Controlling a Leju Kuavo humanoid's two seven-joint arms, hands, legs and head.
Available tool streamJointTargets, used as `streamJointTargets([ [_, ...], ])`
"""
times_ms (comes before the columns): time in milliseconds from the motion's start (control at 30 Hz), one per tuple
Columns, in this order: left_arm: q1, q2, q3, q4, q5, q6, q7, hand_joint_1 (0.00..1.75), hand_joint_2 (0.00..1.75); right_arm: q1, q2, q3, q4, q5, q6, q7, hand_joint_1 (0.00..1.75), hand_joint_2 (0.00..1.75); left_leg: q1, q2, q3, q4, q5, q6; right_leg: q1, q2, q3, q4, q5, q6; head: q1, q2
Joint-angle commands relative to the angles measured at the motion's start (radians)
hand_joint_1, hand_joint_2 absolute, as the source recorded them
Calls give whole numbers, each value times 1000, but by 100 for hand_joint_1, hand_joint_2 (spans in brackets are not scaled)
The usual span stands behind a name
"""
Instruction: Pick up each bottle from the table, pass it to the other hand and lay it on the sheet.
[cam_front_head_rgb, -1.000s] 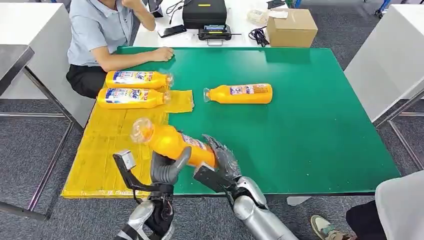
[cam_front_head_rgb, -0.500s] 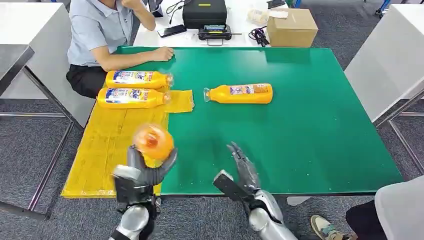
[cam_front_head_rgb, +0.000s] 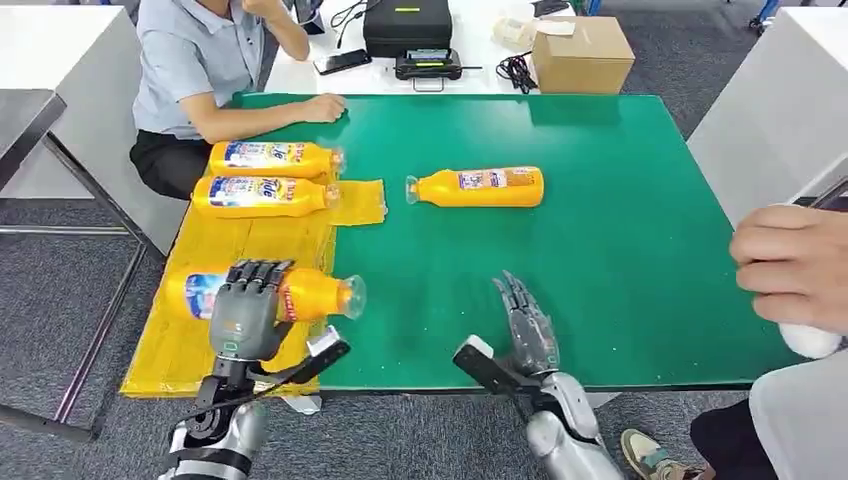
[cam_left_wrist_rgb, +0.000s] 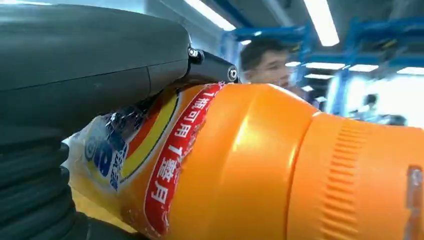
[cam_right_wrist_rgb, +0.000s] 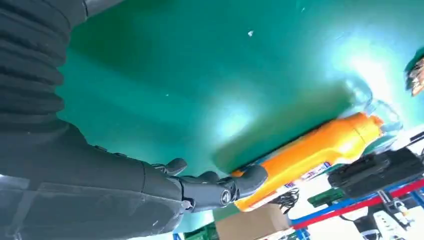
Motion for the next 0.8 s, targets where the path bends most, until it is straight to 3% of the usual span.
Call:
streamJointTargets([
  [33, -266, 189, -172, 545, 0, -3, 157, 159, 175, -57, 18, -40, 37, -25, 68, -43, 0, 175, 1, -4, 5, -2, 1, -3, 2, -4, 6, -1, -1, -3, 0, 0],
  [100, -291, 198, -185, 598, 1, -3, 159, 161, 175, -68, 23, -39, 51, -32, 70, -51, 0, 175, 1, -2, 3, -1, 1, -2, 1, -1, 3, 0, 0, -3, 0, 0],
  [167, -319, 200, -202, 673, 27, -3, 138, 150, 175, -74, 25, -40, 62, -42, 70, -60, 0, 175, 1, 0, 4, -1, 1, -3, 2, 0, 5, 0, 0, -3, 0, 0],
  [533, -310, 191, -215, 702, 45, -4, 124, 143, 175, -67, 23, -44, 64, -49, 70, -65, 0, 175, 2, -1, 5, 0, 1, -3, 2, 0, 6, -1, 0, -3, 0, 0],
  [567, -309, 189, -217, 709, 53, -10, 121, 101, 175, -67, 24, -44, 65, -50, 69, -66, 0, 175, 1, -1, 4, -1, 1, -2, 1, 0, 5, 0, 0, -2, 0, 0],
  [600, -309, 189, -220, 712, 51, -14, 121, 33, 175, -67, 24, -45, 65, -50, 69, -66, 0, 175, 1, -1, 5, 0, 1, -3, 1, 0, 7, 0, 0, -3, 0, 0],
  [700, -315, 184, -231, 734, 72, -76, 131, 0, 175, -67, 28, -48, 64, -52, 65, -71, 0, 175, 0, -2, 5, -1, 2, -2, 0, 0, 7, 0, 0, -2, 0, 0],
  [800, -322, 183, -242, 746, 79, -151, 157, 0, 175, -65, 30, -52, 57, -51, 65, -69, 0, 175, 2, 0, 8, 0, 2, -3, 2, 1, 10, -1, 0, -4, 0, 0],
])
